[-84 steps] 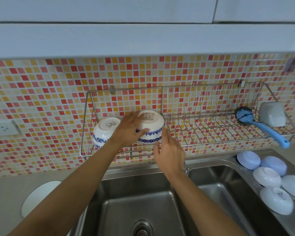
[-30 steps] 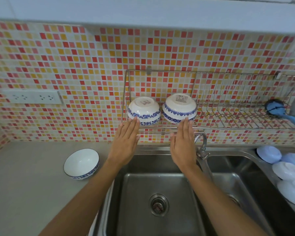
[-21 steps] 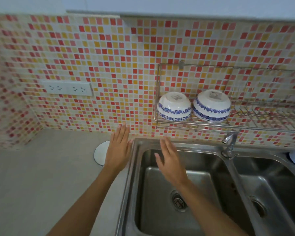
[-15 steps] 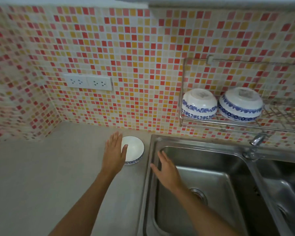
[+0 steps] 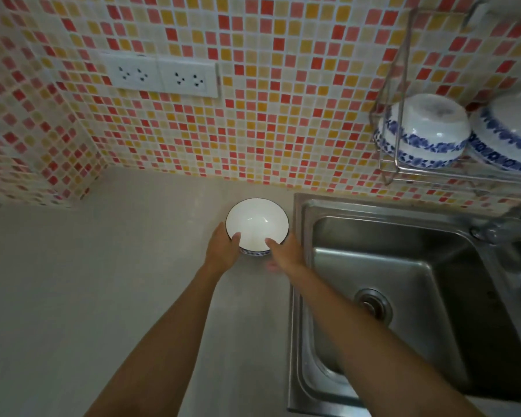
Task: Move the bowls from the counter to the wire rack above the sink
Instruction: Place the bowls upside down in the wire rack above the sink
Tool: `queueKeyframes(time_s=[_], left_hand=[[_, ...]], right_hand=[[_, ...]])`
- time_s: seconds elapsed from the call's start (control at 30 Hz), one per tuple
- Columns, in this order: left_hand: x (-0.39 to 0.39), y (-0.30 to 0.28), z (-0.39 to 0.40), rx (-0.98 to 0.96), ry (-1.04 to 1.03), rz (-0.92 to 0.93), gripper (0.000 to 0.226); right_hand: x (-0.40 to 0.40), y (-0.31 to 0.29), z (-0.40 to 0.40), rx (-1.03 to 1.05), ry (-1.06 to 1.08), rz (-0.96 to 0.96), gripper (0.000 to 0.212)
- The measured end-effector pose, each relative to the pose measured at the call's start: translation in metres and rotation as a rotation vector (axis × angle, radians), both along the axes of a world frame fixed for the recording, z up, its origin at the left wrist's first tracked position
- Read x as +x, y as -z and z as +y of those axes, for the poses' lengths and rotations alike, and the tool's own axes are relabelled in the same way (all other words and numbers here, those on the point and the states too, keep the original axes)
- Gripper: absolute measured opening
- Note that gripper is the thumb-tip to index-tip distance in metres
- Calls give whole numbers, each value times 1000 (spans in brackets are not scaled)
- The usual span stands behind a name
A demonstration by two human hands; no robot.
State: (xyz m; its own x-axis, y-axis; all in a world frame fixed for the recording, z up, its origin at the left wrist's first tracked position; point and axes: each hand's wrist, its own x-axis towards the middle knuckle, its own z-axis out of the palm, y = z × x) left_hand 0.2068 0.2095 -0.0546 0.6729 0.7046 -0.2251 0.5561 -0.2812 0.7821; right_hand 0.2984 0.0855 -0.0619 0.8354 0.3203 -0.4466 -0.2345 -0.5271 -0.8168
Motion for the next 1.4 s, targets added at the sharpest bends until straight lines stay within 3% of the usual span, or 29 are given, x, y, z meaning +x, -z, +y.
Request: queueKeyframes(time_s=[0.1, 0.27, 0.4, 0.53, 0.57, 0.7, 0.87, 1.07, 1.17, 1.4], left_hand=[[-4, 4, 1, -30, 29, -38, 47], [-7, 2, -5, -208, -29, -87, 47], [-1, -6, -21, -507, -129, -190, 45], [13, -18, -50, -749, -61, -251, 72], [16, -22, -61, -762, -55, -266, 76], [25, -40, -112, -730, -74, -357, 47], [31, -53, -165, -769, -75, -469, 79], [40, -85, -215, -667, -10, -590, 44], [48, -112, -232, -605, 37, -653, 55], [68, -168, -241, -494, 42, -738, 69]], right_hand=[[0, 2, 7, 155, 145, 235, 46], [-8, -15, -11, 241, 222, 284, 44], [-13, -31, -48, 305, 191, 316, 46], [-12, -46, -89, 332, 167, 313, 47], [-12, -50, -100, 346, 166, 313, 46], [-13, -66, -144, 348, 151, 271, 39], [0, -85, -203, 329, 96, 184, 31], [23, -117, -265, 290, 83, -158, 31], [44, -139, -287, 224, 70, -492, 25], [104, -195, -303, 131, -6, -983, 48]])
